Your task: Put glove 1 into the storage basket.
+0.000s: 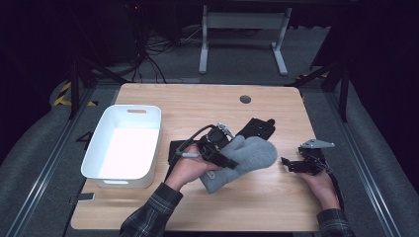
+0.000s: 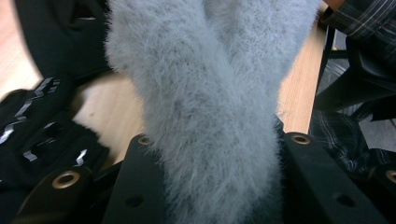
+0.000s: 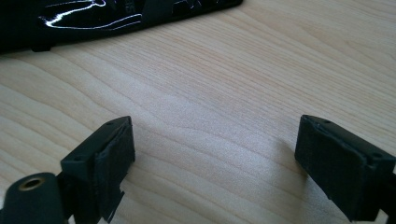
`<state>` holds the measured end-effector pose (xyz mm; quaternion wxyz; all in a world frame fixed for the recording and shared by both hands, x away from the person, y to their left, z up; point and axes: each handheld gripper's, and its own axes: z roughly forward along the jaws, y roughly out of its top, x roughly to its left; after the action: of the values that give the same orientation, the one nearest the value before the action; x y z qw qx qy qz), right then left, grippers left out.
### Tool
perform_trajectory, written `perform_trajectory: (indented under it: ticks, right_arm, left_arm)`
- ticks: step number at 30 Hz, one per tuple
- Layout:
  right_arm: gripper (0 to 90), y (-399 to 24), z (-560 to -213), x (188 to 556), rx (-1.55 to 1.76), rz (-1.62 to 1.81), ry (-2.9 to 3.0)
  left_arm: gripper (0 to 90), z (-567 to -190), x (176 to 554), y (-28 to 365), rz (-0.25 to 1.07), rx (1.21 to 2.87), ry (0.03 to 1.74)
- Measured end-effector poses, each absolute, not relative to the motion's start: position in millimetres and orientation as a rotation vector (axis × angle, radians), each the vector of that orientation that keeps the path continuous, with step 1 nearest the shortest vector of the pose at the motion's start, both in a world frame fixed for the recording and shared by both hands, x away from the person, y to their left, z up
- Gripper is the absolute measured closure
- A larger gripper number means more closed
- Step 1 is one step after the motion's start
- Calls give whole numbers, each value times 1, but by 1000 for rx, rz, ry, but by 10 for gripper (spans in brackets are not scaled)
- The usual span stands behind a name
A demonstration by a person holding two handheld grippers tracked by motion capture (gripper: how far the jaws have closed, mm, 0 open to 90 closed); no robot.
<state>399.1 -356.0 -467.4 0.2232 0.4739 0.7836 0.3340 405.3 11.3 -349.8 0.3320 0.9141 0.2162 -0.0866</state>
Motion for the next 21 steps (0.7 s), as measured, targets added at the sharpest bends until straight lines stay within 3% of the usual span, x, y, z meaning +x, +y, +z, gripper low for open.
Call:
perform_trajectory:
  ticks: [21]
  right_arm:
    - [125, -356, -467, 399, 1308, 923, 2165]
  left_arm:
    - [660, -303, 421, 102, -62, 2304, 755]
